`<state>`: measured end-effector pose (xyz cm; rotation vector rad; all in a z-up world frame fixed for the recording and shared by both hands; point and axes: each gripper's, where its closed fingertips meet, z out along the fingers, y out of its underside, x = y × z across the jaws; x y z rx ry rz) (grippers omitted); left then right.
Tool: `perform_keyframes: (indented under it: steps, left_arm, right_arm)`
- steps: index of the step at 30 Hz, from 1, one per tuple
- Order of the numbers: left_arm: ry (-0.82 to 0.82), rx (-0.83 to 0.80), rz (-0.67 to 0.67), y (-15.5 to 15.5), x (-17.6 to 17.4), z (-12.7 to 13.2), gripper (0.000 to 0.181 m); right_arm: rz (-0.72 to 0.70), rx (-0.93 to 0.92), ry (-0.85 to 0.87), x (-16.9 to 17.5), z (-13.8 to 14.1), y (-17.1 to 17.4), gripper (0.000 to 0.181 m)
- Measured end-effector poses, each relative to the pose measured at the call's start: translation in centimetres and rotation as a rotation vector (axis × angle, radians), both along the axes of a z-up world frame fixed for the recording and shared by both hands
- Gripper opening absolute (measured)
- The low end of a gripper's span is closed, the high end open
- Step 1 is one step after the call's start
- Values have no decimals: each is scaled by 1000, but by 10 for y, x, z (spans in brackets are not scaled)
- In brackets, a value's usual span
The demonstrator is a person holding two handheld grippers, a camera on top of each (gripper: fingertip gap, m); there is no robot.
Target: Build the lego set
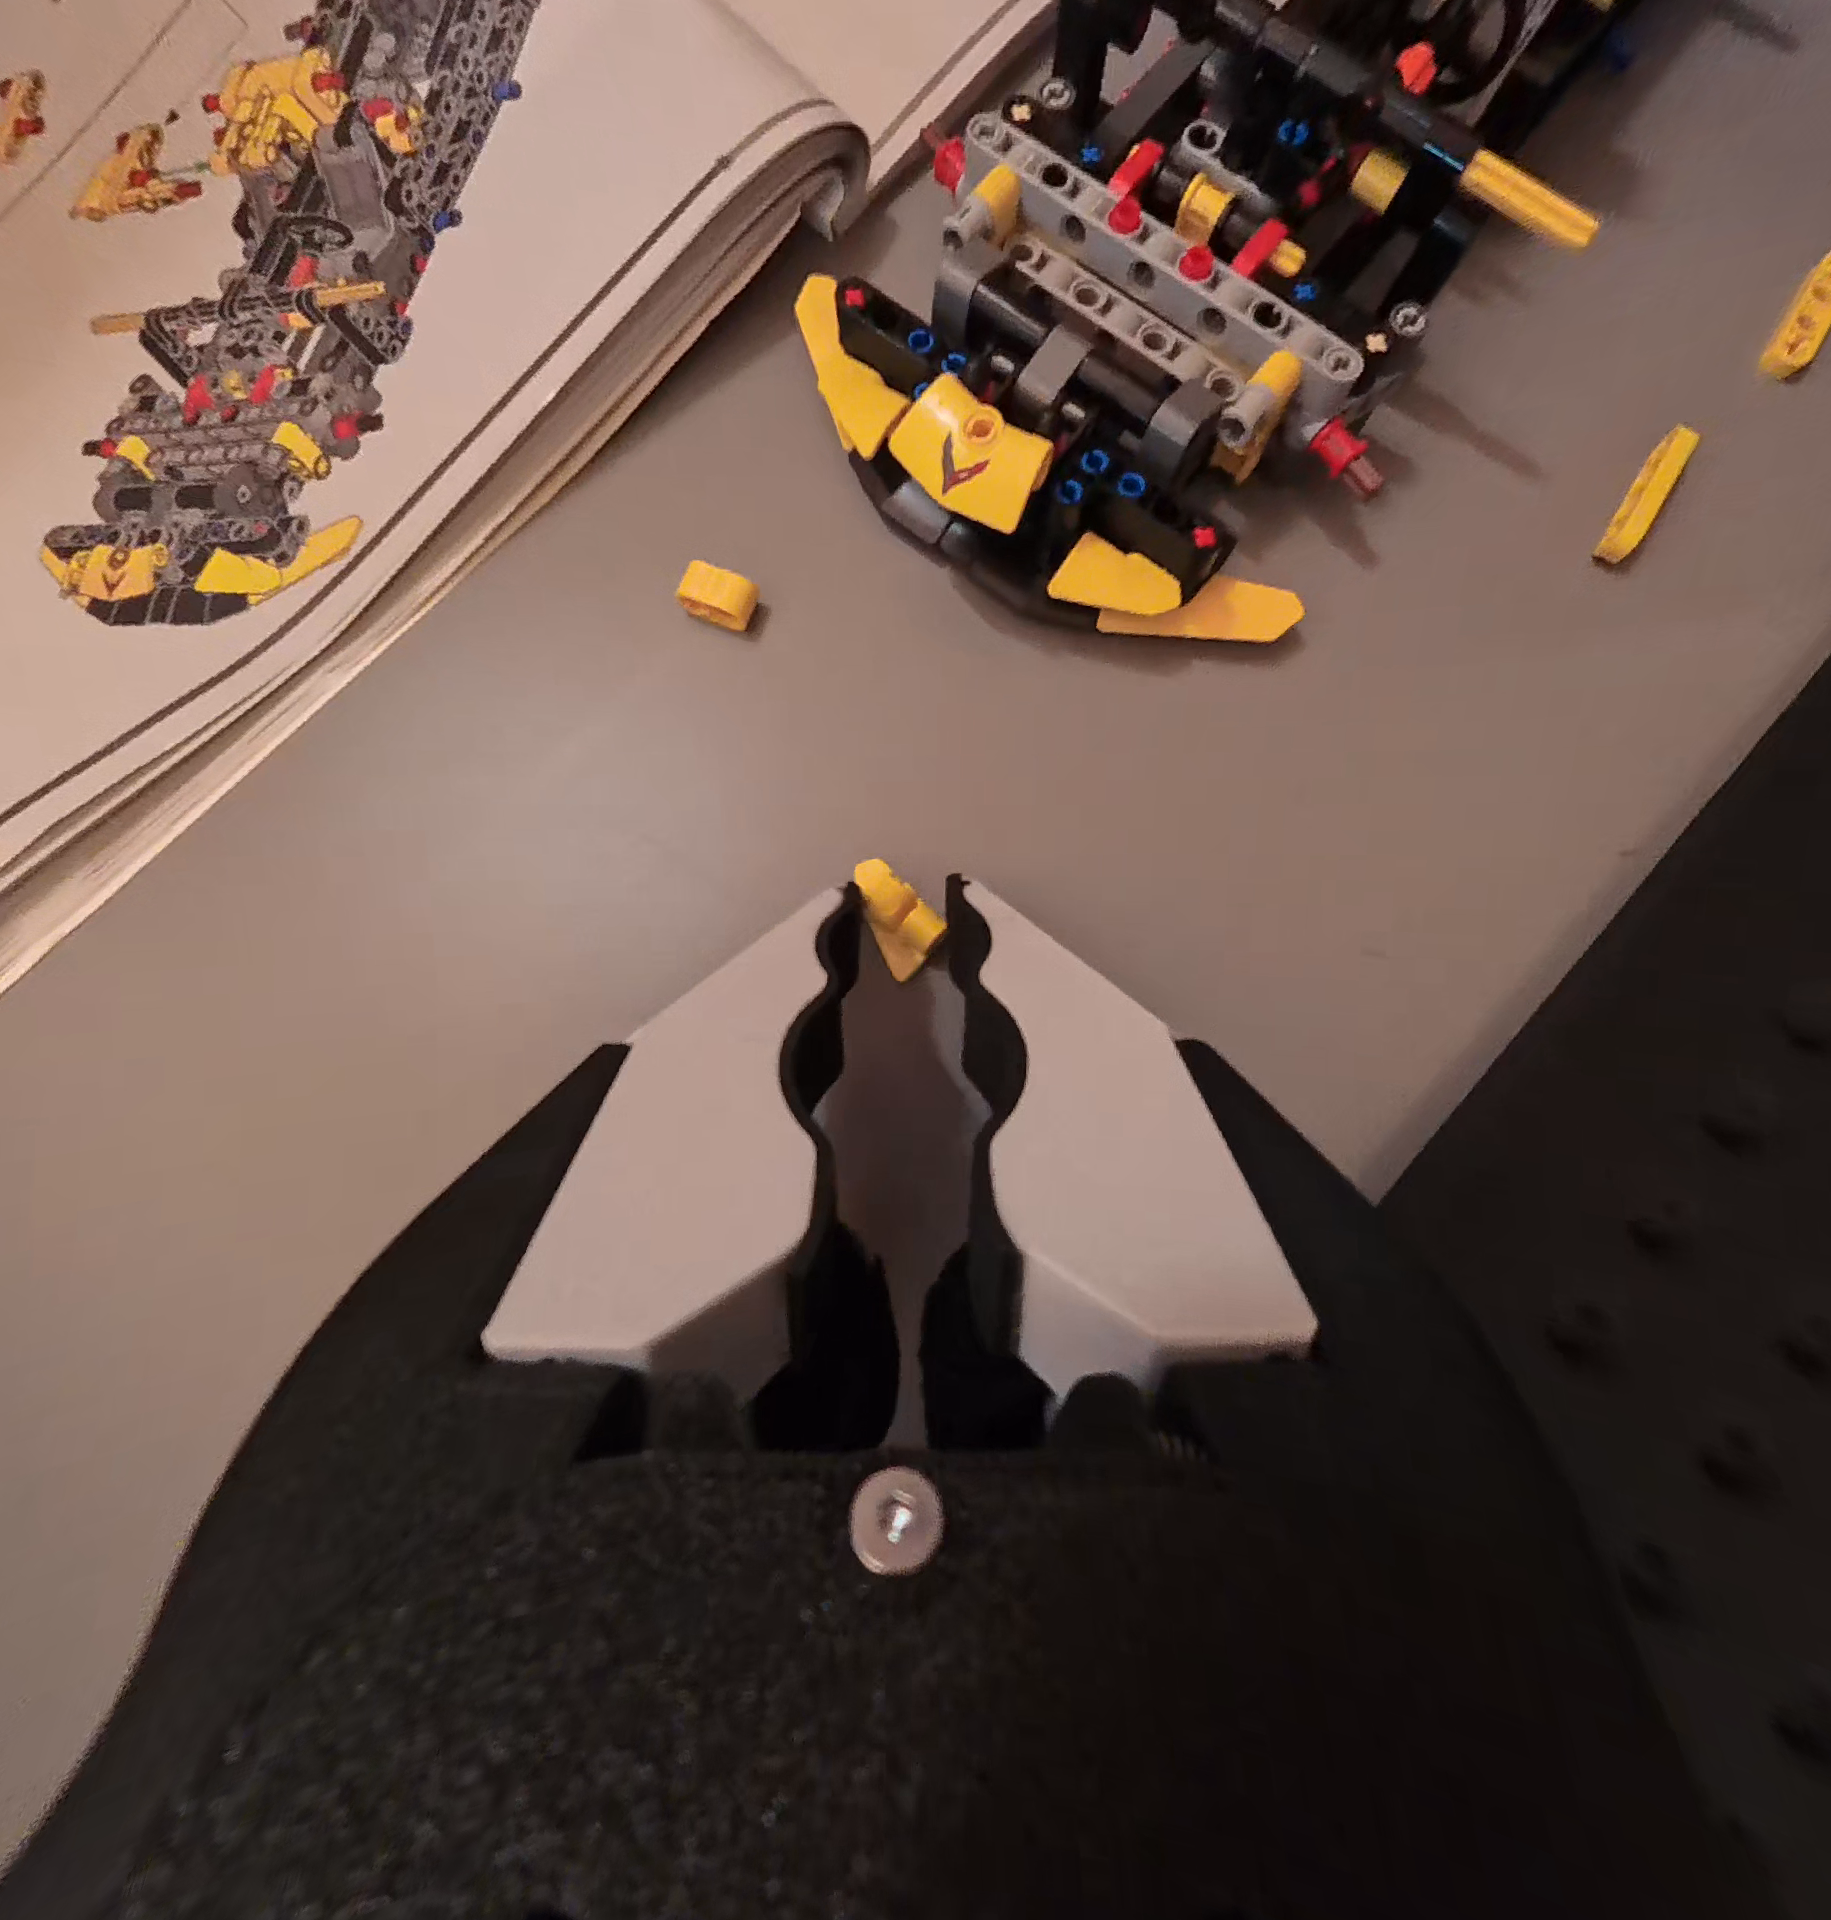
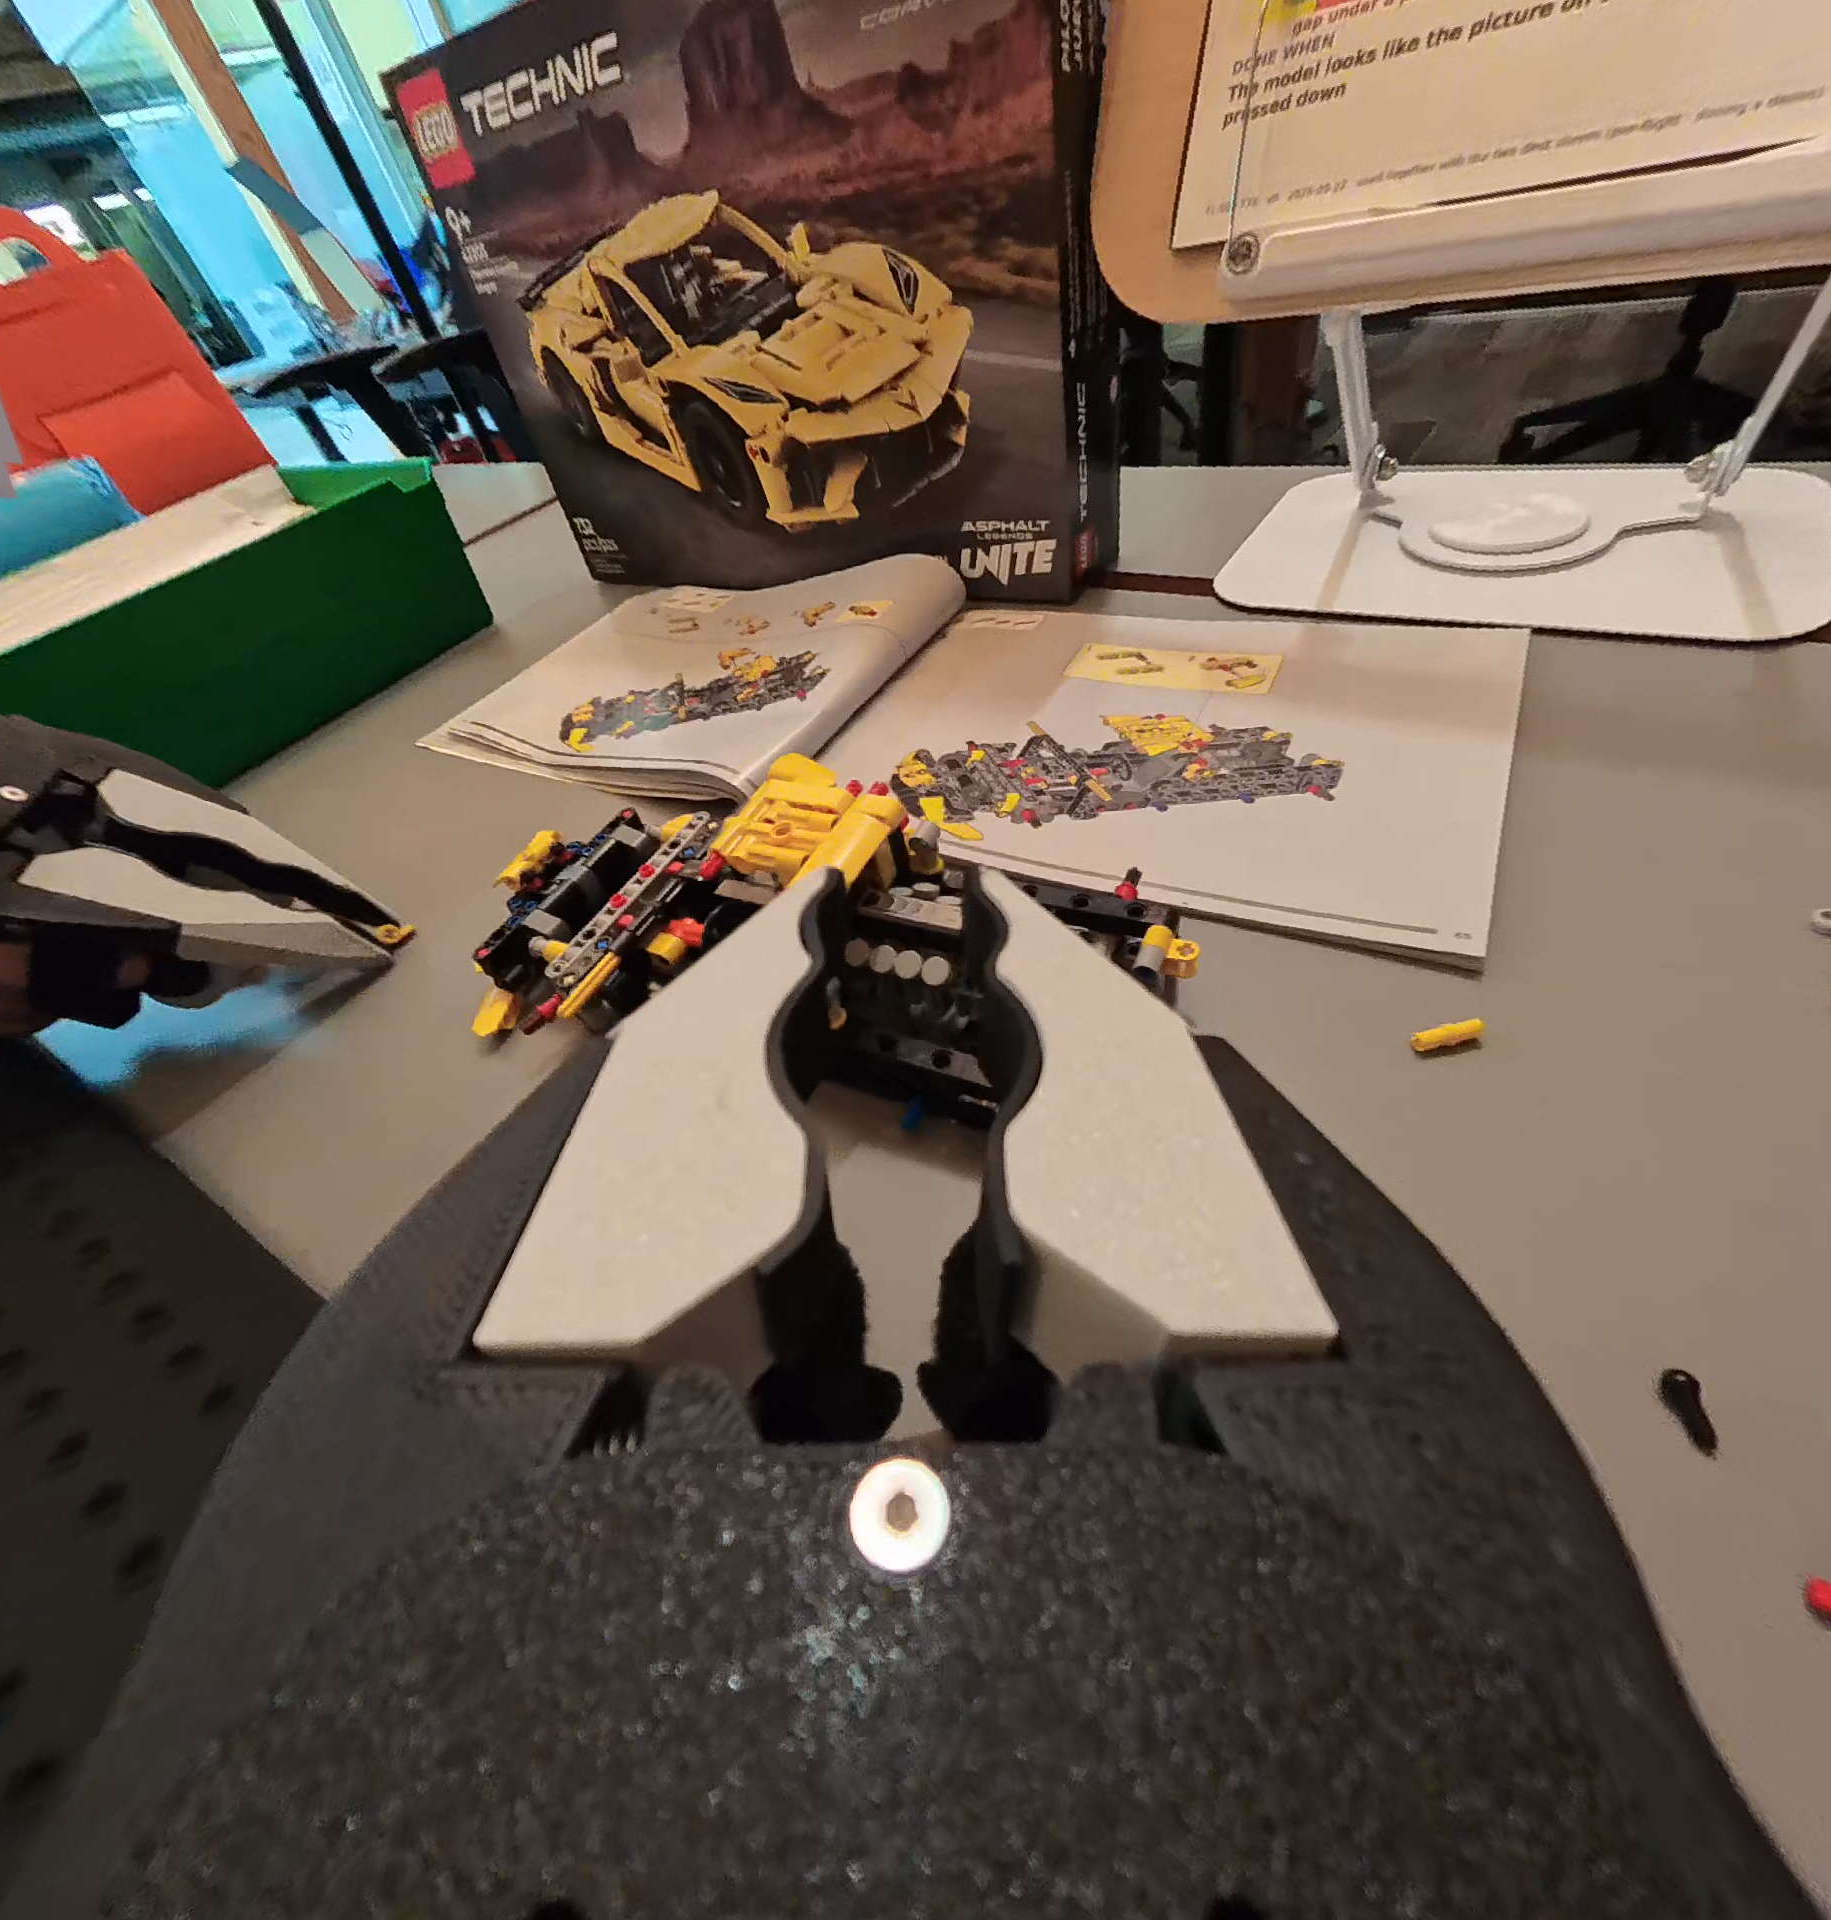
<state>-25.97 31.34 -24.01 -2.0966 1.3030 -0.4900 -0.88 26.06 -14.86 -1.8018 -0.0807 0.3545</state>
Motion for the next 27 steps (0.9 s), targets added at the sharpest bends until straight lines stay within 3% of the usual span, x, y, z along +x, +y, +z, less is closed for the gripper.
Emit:
perform_keyframes:
  steps: [6, 12, 15, 19, 27]
  left_arm:
    - [-5, 53, -33, -12, 14, 13, 10]
    - [-160, 55, -289, -62, 101, 47, 10]
    - [-123, 81, -376, -79, 149, 36, 10]
    - [-48, 82, -431, -88, 184, 20, 10]
    - [62, 96, -476, -98, 192, -1, 11]
  right_arm:
    - [1, 49, 108, 8, 9, -2, 21]
    - [-12, 86, 169, 16, 15, -5, 19]
    - [-10, 91, 194, 17, 16, -5, 19]
    - [-4, 103, 206, 17, 18, -7, 19]
    - [18, 115, 238, 15, 21, -10, 19]
